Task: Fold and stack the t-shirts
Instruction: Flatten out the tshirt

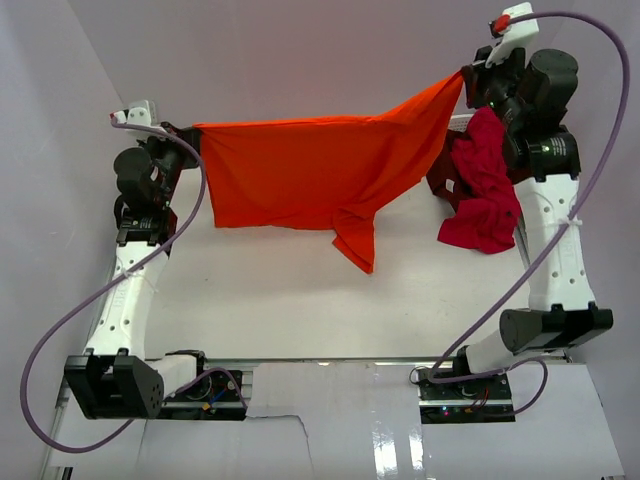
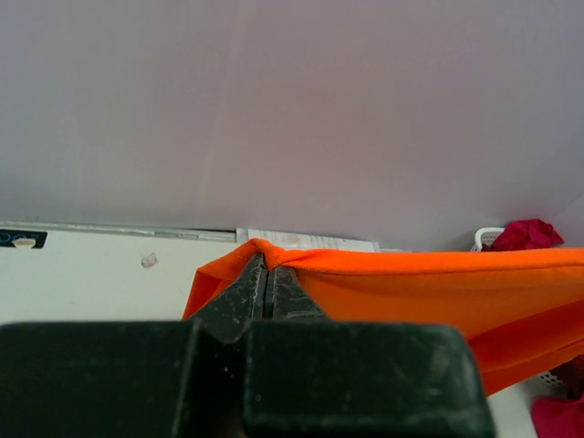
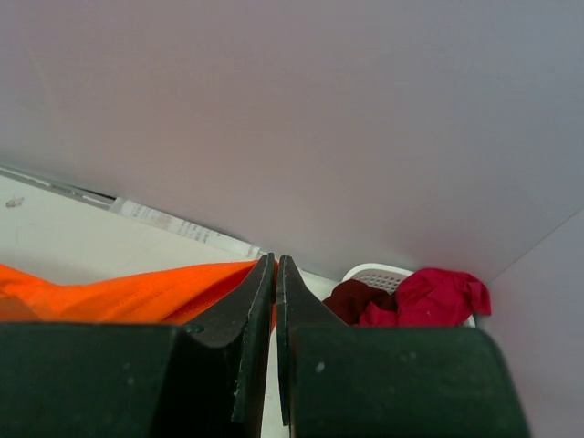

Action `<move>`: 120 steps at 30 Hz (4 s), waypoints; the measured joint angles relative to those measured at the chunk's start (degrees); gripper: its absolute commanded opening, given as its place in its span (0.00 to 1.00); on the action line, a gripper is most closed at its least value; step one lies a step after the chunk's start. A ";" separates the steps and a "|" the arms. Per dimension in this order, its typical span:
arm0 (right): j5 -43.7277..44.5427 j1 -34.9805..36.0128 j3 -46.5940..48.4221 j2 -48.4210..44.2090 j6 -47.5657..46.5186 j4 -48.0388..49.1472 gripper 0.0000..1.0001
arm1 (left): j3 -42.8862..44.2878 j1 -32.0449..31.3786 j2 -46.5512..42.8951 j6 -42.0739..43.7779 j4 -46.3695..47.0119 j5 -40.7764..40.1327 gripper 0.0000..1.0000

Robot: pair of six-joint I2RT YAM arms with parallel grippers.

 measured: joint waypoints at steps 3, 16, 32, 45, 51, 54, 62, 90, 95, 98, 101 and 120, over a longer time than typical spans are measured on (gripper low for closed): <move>0.37 -0.11 -3.13 -5.97 -0.11 0.24 0.08 | 0.07 0.02 -3.98 0.02 -0.57 -0.02 0.00; -3.10 -0.13 -2.08 -44.92 0.02 0.96 0.08 | 4.44 0.04 -37.29 -1.16 -3.96 -0.44 0.00; -15.47 -16.31 -34.16 -66.64 9.70 14.08 0.08 | -18.38 -1.40 -54.82 -4.48 -4.79 -13.33 0.00; -21.24 -19.76 -68.96 -51.95 20.06 28.26 0.08 | -47.28 -1.97 -36.30 -16.04 8.87 -20.70 0.00; -18.43 -13.88 -66.86 -30.45 18.64 33.73 0.08 | -43.41 -3.87 -1.38 -18.45 24.46 -21.94 0.00; -16.72 -10.43 -63.80 -19.91 17.92 34.99 0.08 | -38.88 -4.57 11.10 -18.53 28.81 -23.39 0.00; -15.41 -9.38 -49.16 0.46 17.00 36.44 0.08 | -20.31 -4.90 29.09 -14.62 34.32 -24.30 0.00; -13.40 -3.76 -0.68 44.72 11.28 22.18 0.08 | 11.30 -5.55 59.01 -5.53 33.75 -11.74 0.00; -12.68 -2.93 3.45 48.13 10.67 19.12 0.08 | 13.35 -5.86 61.92 -5.27 32.74 -10.32 0.00; -11.96 -2.84 3.45 48.13 10.64 18.03 0.08 | 13.99 -5.90 62.40 -4.96 32.00 -9.81 0.00; -11.19 -2.82 3.48 48.13 9.84 17.68 0.08 | 16.15 -5.90 62.93 -4.02 31.06 -9.40 0.00; -9.84 -2.23 11.52 54.53 7.78 15.67 0.08 | 27.04 -5.90 70.66 -2.19 27.39 -6.47 0.00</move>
